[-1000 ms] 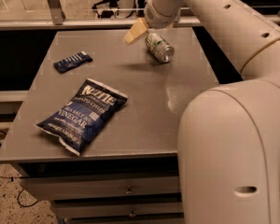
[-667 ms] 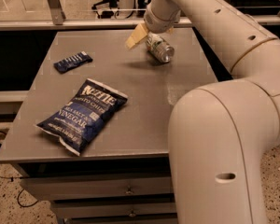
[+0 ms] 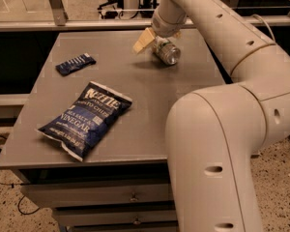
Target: Place 7up can upright
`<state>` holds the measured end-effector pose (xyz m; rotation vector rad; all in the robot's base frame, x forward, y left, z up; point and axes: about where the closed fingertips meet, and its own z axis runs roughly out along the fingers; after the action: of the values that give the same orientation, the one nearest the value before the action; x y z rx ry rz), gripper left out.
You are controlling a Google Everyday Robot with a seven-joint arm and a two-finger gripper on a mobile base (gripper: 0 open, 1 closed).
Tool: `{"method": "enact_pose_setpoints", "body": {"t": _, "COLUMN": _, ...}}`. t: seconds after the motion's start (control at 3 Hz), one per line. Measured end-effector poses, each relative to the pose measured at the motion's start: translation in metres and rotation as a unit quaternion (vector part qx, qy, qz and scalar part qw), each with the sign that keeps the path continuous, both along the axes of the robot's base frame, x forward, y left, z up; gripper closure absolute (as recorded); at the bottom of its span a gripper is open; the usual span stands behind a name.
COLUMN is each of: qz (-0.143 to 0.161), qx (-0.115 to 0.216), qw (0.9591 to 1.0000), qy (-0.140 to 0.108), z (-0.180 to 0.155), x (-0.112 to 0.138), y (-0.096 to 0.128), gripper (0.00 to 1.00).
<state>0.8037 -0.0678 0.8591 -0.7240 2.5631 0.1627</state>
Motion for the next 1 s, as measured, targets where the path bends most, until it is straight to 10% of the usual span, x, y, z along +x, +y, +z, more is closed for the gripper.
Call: {"method": "enact_pose_setpoints", "body": {"t": 1.0, "qz": 0.012, "qx": -0.014, "qw": 0.9998, "qy": 0.007, "z": -0.0019, "x": 0.0061, "y": -0.0023, "gripper": 0.72}}
